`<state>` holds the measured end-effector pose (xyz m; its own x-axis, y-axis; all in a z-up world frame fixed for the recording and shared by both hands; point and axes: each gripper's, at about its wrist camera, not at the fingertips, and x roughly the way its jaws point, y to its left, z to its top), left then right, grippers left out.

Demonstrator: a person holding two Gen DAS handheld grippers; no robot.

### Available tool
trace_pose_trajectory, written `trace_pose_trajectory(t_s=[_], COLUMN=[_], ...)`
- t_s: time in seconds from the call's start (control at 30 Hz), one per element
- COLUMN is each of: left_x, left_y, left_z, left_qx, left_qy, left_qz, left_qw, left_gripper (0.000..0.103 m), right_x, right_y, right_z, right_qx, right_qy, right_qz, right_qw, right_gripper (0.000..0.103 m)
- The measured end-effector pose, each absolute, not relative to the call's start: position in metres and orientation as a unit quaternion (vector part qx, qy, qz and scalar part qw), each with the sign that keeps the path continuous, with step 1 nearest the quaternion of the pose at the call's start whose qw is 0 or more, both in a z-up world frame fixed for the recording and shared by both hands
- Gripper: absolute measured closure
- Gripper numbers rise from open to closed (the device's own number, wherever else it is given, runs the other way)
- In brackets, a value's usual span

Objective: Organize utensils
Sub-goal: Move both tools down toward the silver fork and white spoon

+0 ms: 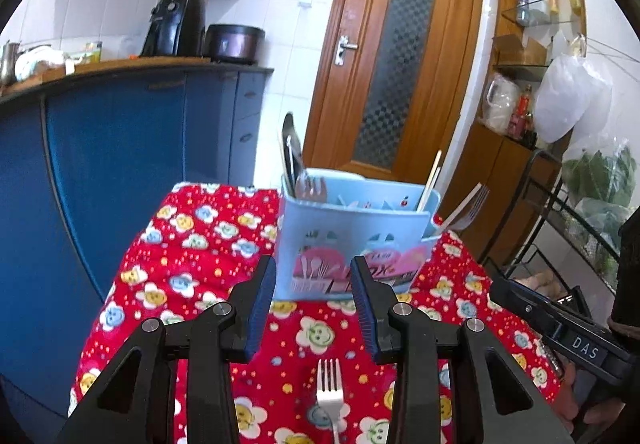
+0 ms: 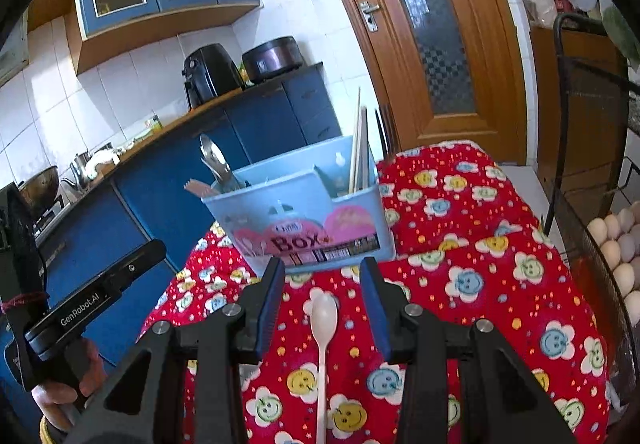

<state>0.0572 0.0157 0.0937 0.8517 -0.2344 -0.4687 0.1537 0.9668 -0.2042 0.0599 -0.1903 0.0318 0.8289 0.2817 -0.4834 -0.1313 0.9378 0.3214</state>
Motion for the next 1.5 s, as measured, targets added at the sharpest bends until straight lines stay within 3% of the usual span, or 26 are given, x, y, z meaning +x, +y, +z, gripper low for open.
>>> trace_pose_trajectory(t_s=[1.13, 1.5], left_x=[0.078, 0.06], left_y=[0.007, -0.007], left_z=[-0.007, -0.016], left_qx=[-0.096, -0.068], left_qy=[0.424, 0.464], left_qz=[-0.111, -0.142], left_qw=[0.893, 0.872], left_gripper=[0.064, 0.064], right_x=[0.064, 0.063], right_y=[-0.207, -0.195], right_z=[-0.033, -0.038], right_qx=[0.158, 0.138], right_qy=[0.365, 0.383], right_qz=[0.096, 0.107], right_qw=[0.912, 0.907], right_gripper=[0.061, 0.061])
